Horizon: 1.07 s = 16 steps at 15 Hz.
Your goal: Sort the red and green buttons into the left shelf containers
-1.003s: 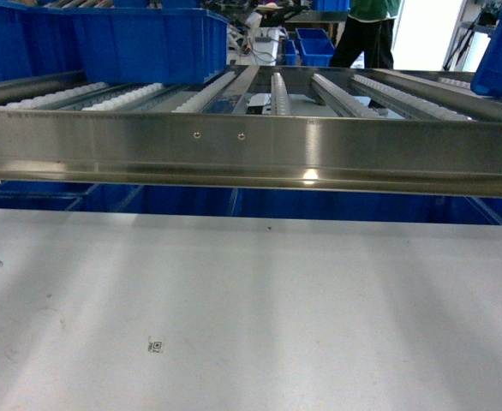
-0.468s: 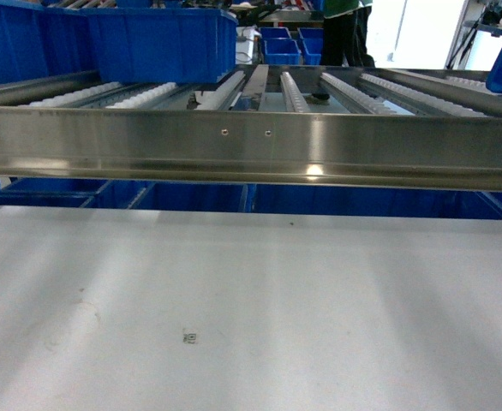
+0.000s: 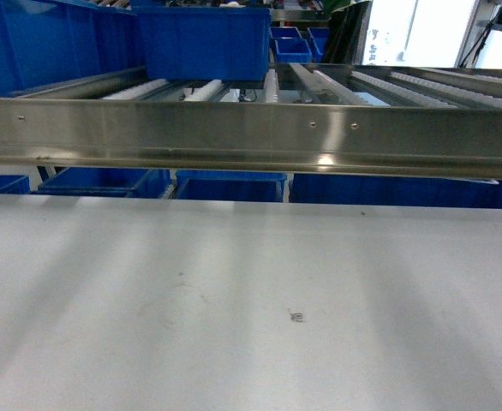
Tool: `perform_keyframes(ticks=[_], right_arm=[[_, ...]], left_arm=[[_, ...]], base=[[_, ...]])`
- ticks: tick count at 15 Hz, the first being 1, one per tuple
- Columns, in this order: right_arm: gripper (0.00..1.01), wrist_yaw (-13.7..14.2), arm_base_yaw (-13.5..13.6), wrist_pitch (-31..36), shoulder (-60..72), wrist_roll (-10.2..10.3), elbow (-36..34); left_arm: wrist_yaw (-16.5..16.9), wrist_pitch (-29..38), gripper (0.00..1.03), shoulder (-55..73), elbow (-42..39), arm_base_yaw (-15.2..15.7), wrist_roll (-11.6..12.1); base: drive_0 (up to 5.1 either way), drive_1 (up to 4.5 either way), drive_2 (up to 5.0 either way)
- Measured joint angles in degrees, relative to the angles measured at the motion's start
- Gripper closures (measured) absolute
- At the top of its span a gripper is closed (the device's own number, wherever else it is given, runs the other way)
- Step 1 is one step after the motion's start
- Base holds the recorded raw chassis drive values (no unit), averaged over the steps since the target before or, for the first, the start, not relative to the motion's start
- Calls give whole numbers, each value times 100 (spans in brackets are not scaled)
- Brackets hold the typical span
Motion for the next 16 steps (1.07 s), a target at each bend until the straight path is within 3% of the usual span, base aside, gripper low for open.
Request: perform_keyframes(ticks=[13, 16], right_arm=[[69, 0, 0, 4, 0, 0, -2], [69, 0, 0, -11, 0, 0, -2]], left_arm=[[-7, 0, 77, 11, 0, 0, -2], [-4, -7, 77, 11, 0, 9, -2]], base=[[0, 0, 0], [-495, 251, 251]])
